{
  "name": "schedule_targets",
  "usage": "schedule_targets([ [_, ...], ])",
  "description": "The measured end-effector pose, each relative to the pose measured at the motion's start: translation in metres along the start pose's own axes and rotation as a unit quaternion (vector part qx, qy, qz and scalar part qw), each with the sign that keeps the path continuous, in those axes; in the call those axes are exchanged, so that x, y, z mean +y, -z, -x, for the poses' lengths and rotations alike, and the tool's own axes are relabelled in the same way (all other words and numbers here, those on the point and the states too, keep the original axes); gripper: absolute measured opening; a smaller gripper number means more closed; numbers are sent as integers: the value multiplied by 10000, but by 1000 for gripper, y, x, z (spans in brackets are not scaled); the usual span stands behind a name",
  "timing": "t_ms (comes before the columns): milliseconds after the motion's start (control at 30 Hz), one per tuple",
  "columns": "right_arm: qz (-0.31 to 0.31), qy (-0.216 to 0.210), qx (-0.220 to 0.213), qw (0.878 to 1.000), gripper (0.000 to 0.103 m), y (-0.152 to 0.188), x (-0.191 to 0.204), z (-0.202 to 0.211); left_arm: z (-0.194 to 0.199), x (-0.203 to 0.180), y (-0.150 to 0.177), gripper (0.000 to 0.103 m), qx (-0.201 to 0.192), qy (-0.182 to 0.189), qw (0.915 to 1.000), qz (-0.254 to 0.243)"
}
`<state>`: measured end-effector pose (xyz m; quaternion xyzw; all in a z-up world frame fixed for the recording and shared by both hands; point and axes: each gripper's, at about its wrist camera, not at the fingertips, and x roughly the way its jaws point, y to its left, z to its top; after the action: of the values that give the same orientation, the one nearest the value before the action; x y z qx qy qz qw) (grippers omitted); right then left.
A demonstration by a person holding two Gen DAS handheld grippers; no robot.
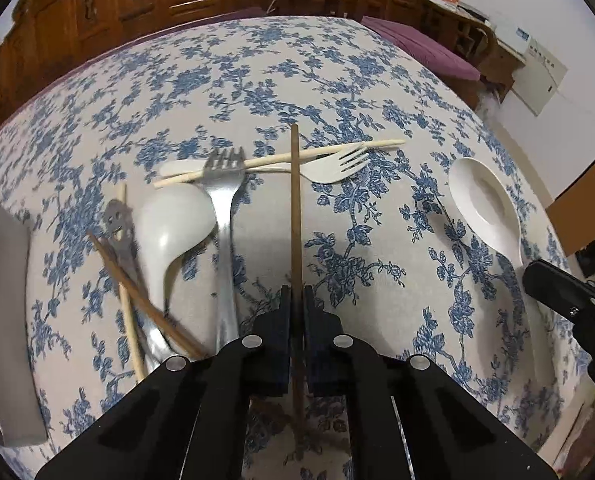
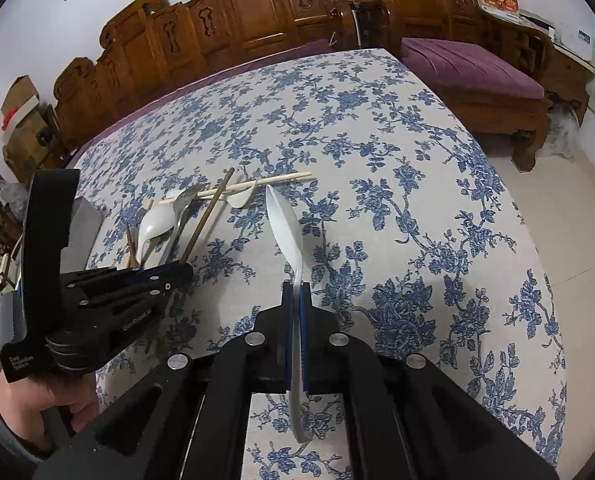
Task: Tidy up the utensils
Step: 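Carry the spoon toward the tray with the right gripper while the left drops the chopstick into the tray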
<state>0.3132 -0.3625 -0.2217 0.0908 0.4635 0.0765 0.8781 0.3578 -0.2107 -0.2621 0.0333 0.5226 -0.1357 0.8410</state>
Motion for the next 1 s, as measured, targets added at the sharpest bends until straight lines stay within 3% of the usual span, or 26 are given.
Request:
schedule_targets([
  [433,228,-258,-143,9993,4,-5,44,11,67,35,9,4,-511,125,9985,130],
  [1000,564,-583,-242,9964,4,-15,139,17,145,136,24,4,-918,-328,9945,394],
])
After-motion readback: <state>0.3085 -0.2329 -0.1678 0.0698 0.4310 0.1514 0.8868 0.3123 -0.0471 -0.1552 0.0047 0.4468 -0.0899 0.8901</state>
